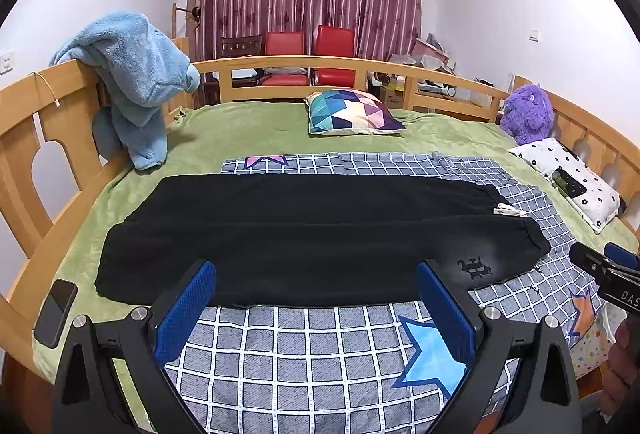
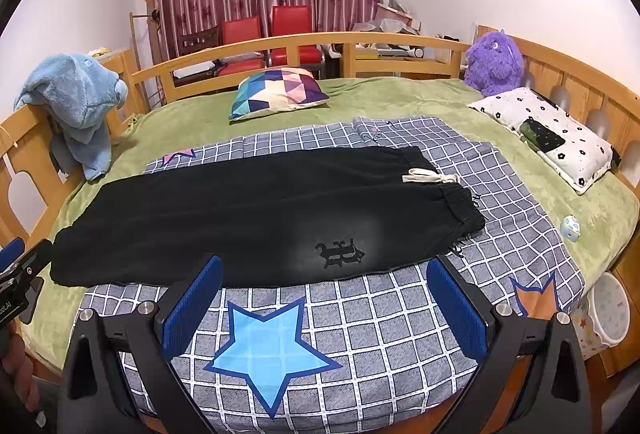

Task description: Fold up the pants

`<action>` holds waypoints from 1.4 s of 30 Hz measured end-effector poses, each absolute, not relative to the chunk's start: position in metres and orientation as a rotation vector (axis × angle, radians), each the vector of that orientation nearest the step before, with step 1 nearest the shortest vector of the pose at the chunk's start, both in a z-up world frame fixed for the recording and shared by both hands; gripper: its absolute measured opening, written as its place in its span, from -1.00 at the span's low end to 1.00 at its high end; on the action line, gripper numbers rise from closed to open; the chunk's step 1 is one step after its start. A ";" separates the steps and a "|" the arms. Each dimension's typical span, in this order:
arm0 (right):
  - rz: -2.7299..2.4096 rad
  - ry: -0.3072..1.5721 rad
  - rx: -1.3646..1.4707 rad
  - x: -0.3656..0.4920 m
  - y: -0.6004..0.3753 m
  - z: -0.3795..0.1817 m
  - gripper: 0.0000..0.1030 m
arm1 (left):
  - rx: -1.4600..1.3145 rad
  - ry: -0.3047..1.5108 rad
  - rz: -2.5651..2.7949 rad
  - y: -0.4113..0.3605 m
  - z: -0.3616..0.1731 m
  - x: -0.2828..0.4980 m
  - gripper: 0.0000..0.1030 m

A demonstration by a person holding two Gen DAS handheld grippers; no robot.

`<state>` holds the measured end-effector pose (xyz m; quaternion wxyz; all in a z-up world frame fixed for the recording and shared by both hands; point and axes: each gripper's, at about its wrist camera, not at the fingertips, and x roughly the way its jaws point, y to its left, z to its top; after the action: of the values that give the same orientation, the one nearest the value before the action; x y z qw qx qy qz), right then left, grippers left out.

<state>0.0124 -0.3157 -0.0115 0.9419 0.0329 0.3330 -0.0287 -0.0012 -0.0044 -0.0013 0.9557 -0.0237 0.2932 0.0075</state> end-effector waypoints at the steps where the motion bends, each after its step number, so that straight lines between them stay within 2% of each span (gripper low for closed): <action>1: -0.059 0.679 0.067 0.012 -0.316 -0.012 0.95 | -0.049 0.595 0.016 -0.004 -0.001 -0.001 0.95; 42: -0.060 0.674 0.064 0.009 -0.317 -0.013 0.95 | -0.045 0.589 0.013 -0.004 0.000 -0.002 0.95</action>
<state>0.0091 -0.3169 -0.0132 0.9428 0.0316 0.3305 -0.0296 -0.0024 -0.0040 0.0004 0.9567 -0.0219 0.2903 0.0065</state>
